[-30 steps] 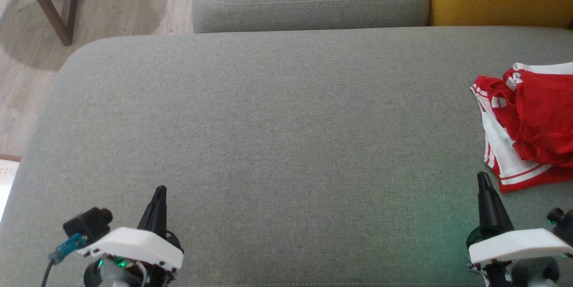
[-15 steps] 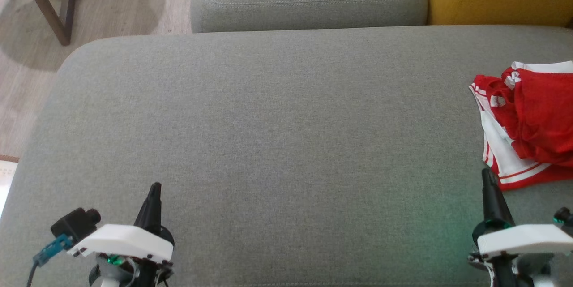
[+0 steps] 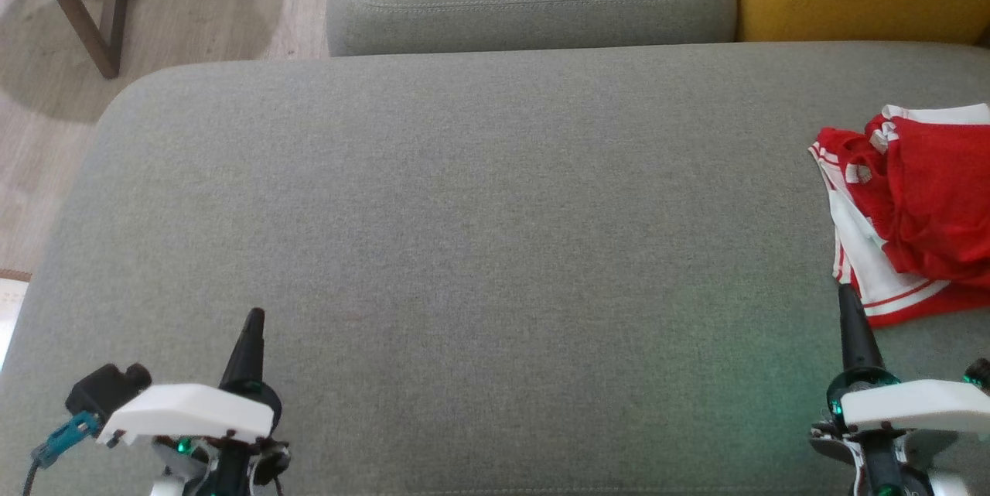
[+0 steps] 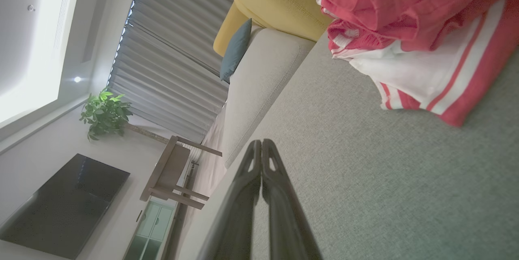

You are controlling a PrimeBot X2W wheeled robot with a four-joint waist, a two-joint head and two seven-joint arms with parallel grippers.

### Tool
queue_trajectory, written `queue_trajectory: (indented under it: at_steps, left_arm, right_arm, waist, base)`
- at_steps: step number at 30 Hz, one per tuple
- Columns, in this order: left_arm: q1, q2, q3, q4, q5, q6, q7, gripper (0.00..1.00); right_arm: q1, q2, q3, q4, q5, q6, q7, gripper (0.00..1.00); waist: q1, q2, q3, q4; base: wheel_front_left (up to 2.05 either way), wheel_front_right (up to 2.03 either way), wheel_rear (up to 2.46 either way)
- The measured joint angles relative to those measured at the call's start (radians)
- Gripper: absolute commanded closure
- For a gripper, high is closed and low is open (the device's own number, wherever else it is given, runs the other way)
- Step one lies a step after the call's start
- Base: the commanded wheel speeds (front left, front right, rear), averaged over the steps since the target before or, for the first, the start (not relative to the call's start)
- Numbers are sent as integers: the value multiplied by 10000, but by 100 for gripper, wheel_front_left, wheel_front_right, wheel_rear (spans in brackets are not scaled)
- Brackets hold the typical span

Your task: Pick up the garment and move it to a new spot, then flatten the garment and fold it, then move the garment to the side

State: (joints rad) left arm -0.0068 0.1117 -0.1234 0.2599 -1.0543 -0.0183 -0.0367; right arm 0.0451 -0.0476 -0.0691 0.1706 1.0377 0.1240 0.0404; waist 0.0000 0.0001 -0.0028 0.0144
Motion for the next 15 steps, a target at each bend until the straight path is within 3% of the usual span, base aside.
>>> queue_trajectory:
  at_steps: [15]
  left_arm:
    - [-174, -171, 491, 35, -1661, -274, 374, 100]
  right_arm:
    - [-251, -8, -77, 301, 1709, 0, 128, 100]
  waist:
    - [0, 0, 18, -43]
  base:
    - [0, 0, 0]
